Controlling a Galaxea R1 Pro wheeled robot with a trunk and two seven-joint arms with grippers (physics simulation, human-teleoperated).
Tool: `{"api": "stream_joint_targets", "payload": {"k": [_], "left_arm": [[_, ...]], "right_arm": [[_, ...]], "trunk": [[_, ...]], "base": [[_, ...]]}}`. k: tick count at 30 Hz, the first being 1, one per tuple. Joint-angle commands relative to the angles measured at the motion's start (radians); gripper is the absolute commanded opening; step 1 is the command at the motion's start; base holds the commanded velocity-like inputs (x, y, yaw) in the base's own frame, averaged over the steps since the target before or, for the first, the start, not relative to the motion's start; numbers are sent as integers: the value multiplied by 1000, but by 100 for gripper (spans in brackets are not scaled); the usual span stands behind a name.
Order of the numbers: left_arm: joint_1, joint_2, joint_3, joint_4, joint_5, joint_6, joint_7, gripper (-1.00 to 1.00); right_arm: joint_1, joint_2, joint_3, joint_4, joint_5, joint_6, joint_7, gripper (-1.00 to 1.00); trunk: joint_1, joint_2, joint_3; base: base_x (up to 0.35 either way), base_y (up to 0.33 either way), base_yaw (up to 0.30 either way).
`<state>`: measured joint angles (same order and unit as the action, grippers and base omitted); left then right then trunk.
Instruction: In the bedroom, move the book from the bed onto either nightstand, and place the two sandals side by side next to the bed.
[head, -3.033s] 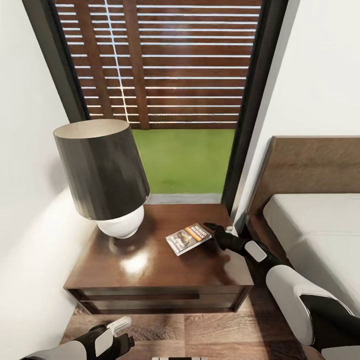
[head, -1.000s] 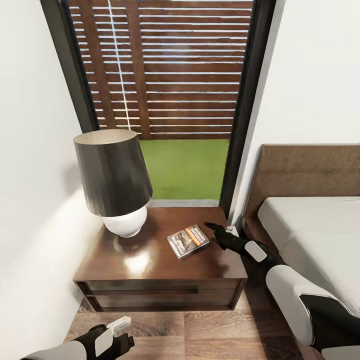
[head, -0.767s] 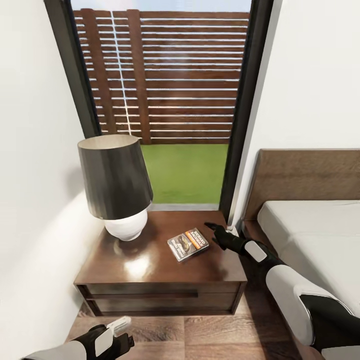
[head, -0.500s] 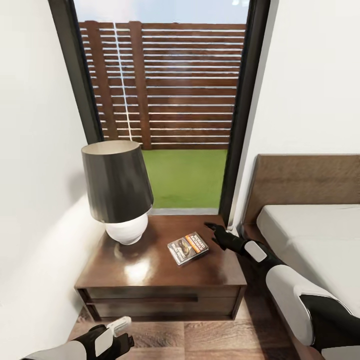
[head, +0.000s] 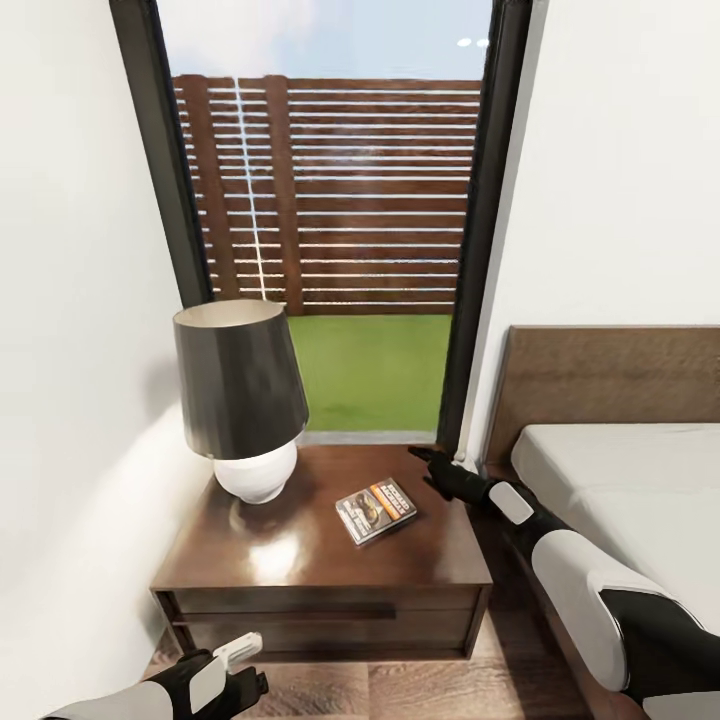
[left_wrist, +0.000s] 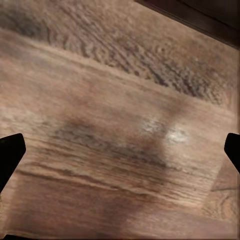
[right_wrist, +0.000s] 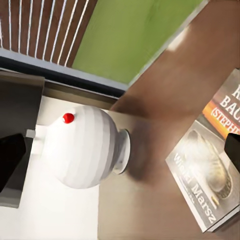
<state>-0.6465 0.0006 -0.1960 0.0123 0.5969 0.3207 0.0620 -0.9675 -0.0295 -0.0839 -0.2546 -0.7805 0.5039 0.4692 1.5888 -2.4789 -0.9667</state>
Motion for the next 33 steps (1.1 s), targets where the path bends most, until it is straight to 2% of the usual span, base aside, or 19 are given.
{"api": "stream_joint_targets", "payload": {"k": [1, 2, 6, 8, 13, 24, 33], "left_arm": [[-1, 0, -8, 1, 11, 3, 2, 100], [-1, 1, -8, 1, 11, 4, 2, 100], [-1, 1, -8, 3, 11, 4, 2, 100], [-1, 1, -8, 4, 11, 4, 2, 100], [-1, 2, -8, 6, 11, 4, 2, 100], [-1, 3, -9, 17, 10, 7, 2, 100], [2, 3, -10, 27, 10, 7, 2, 100]], "right_arm": [[0, 0, -8, 0, 8, 8, 1, 100], [0, 0, -9, 0, 38, 7, 1, 100], [0, 0, -9, 0, 86, 1, 1, 100], [0, 0, -10, 0, 127, -5, 2, 100], [0, 0, -10, 0, 155, -10, 2, 100], [1, 0, -10, 0, 169, -9, -2, 100], [3, -1, -10, 0, 246, -9, 7, 100]], "trunk": [[-4, 7, 2], [-8, 14, 5], [-23, 42, 18], [-31, 56, 24], [-50, 91, 40], [-92, 168, 74], [-127, 231, 103]], "base": [[0, 0, 0], [0, 0, 0], [0, 0, 0], [0, 0, 0], [0, 0, 0], [0, 0, 0], [0, 0, 0]]}}
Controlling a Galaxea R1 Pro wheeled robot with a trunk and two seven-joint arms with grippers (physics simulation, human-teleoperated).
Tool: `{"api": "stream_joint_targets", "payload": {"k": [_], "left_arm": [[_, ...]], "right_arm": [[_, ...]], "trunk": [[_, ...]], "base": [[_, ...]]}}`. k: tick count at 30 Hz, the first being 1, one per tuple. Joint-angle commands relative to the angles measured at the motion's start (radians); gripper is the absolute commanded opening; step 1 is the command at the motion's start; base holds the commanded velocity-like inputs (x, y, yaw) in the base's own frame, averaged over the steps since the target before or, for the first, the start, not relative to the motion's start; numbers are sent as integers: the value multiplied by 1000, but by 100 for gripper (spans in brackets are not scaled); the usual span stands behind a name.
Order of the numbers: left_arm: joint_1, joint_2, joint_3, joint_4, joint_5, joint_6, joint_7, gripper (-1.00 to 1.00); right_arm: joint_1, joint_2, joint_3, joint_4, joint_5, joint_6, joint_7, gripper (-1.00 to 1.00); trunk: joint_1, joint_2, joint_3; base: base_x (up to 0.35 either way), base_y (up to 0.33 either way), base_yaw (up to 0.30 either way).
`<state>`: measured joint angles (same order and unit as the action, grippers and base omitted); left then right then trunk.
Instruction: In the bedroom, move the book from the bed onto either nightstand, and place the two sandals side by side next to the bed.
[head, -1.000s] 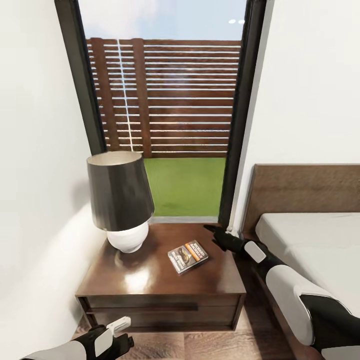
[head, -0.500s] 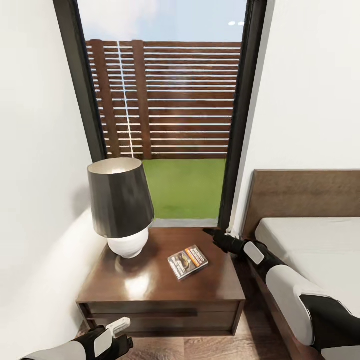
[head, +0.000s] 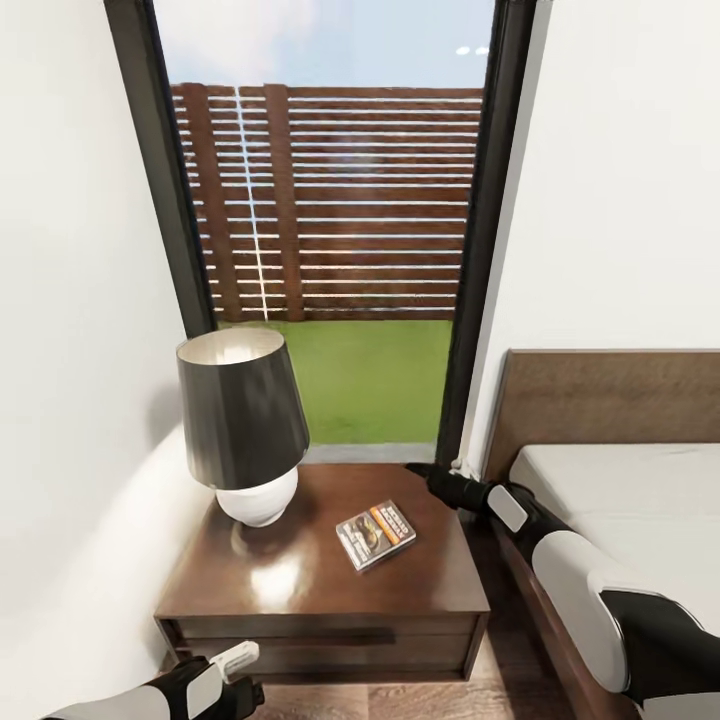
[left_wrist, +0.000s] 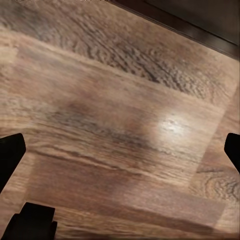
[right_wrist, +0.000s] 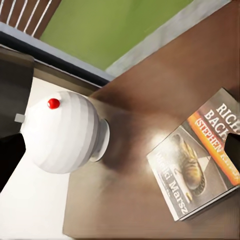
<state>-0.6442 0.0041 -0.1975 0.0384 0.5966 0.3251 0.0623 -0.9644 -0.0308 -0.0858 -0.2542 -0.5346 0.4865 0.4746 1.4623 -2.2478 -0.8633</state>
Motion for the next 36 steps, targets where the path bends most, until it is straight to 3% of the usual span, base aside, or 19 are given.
{"api": "stream_joint_targets", "payload": {"k": [1, 6, 14, 21, 36], "left_arm": [[-1, 0, -8, 1, 11, 3, 2, 100], [0, -1, -8, 2, 10, 3, 3, 100], [1, -4, -10, 3, 9, 3, 13, 100], [1, -12, -11, 3, 9, 3, 80, 100], [1, -13, -10, 2, 9, 3, 90, 100]], "right_arm": [[1, 0, -8, 0, 9, 8, 2, 100], [7, 0, -9, 0, 42, 6, 6, 100], [10, 0, -8, -2, 48, 6, 6, 100], [10, 0, -8, -4, 50, 0, 6, 100], [10, -1, -8, -4, 51, -2, 1, 100]], "trunk": [[-4, 7, 2], [-23, 42, 18], [-54, 98, 43], [-81, 147, 65], [-138, 252, 112]], "base": [[0, 0, 0], [0, 0, 0], [0, 0, 0], [-16, 0, 0], [-106, 0, -2]]}}
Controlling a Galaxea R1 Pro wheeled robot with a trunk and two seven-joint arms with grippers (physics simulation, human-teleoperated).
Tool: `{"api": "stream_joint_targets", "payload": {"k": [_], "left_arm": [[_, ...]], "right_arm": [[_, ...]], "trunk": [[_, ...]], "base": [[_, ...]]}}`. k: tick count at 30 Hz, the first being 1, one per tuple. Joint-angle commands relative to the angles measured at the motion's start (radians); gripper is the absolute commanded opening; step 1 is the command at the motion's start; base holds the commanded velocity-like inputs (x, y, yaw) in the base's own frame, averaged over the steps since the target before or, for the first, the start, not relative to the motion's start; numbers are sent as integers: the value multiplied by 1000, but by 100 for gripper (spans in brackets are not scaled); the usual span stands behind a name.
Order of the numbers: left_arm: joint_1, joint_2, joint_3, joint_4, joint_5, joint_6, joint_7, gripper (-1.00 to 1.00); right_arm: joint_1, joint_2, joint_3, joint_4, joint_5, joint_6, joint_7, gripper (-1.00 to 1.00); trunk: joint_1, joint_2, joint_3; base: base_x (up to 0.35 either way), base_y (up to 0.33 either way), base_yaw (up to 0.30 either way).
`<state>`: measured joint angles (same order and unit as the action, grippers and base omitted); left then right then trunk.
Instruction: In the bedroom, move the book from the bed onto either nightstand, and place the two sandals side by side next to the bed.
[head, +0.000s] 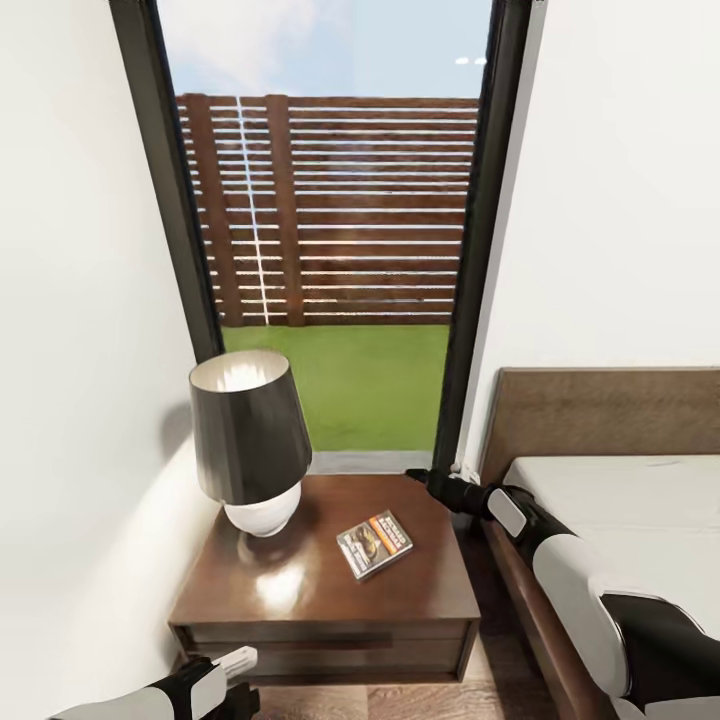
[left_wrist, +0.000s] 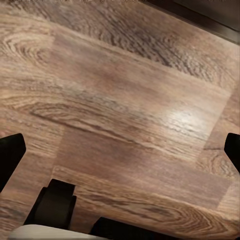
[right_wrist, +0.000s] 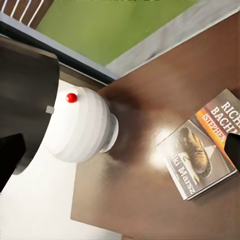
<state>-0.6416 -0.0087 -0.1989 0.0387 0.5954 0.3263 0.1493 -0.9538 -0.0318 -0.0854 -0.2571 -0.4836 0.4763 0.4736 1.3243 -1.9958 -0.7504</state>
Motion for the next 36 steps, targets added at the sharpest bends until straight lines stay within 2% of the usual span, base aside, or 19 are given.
{"api": "stream_joint_targets", "payload": {"k": [1, 11, 36], "left_arm": [[-1, 0, -8, 1, 11, 2, 3, 100], [-1, 0, -8, 1, 11, 2, 3, 100], [-1, -3, -9, 2, 11, 0, 3, 100]], "right_arm": [[0, 0, -8, -1, 0, 8, 1, 100], [0, -3, -8, -1, 0, 8, -1, 100], [0, -5, -8, -1, 0, 8, -1, 100]], "trunk": [[-4, 7, 2], [-42, 77, 35], [-138, 252, 137]], "base": [[-12, 0, -41], [-4, 0, -174], [0, 0, -292]]}}
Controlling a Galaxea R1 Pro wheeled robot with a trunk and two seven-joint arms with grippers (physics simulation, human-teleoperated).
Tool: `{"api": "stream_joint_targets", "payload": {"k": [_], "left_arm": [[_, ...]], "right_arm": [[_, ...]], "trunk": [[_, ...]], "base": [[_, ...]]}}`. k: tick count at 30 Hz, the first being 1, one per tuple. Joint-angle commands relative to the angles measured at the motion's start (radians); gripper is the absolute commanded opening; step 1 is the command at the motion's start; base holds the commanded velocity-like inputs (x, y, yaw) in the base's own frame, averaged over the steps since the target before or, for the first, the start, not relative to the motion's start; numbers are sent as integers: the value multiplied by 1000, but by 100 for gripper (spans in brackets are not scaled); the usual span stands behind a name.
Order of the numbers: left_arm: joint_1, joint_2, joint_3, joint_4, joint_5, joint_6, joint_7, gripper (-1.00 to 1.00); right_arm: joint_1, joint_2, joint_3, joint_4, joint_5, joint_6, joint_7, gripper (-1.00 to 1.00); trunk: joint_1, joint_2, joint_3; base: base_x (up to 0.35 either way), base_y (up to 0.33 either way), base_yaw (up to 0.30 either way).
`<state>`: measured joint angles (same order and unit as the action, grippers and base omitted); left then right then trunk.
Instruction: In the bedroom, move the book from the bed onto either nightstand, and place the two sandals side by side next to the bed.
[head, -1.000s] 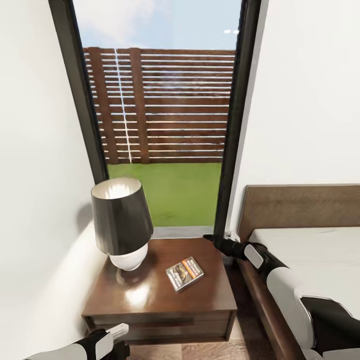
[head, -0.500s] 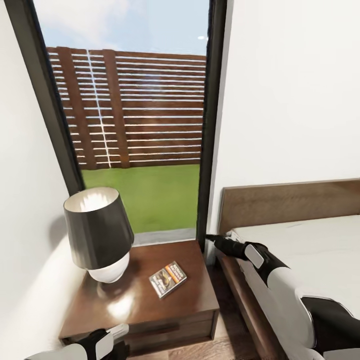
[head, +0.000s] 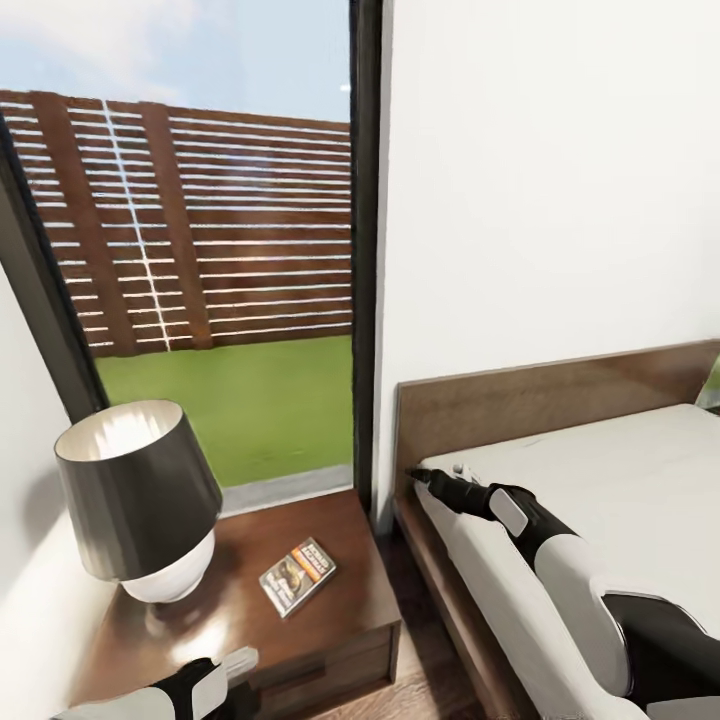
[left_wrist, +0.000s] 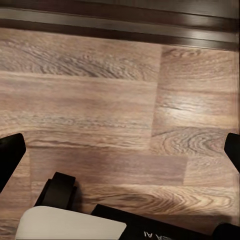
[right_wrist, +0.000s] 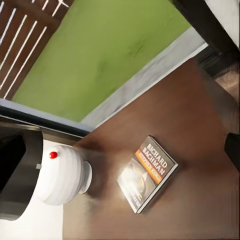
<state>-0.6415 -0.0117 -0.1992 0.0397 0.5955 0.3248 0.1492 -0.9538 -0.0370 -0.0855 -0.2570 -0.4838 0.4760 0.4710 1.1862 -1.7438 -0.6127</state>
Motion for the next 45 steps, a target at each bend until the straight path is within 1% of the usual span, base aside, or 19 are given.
{"api": "stream_joint_targets", "payload": {"k": [1, 24, 34, 38, 45], "left_arm": [[-1, 0, -8, 1, 11, 2, 3, 100], [-1, -1, -8, 1, 11, 0, 3, 100], [0, -1, -8, -1, 13, -1, 3, 100], [0, -1, -8, 0, 13, -1, 2, 100], [0, -1, -8, 0, 13, -1, 2, 100]], "right_arm": [[0, 0, -8, -1, 0, 9, 1, 100], [0, 0, -8, -1, -1, 9, 1, 100], [0, 0, -8, -1, -1, 9, 1, 100], [0, 0, -8, -1, -1, 9, 1, 100], [0, 0, -8, -1, -1, 9, 0, 100]], "trunk": [[-4, 7, 3], [-92, 168, 101], [-92, 168, 103], [-92, 168, 105], [-92, 168, 111]], "base": [[0, 0, -295], [0, 0, -286], [-28, 0, -66], [-228, 0, -126], [-295, 0, -249]]}}
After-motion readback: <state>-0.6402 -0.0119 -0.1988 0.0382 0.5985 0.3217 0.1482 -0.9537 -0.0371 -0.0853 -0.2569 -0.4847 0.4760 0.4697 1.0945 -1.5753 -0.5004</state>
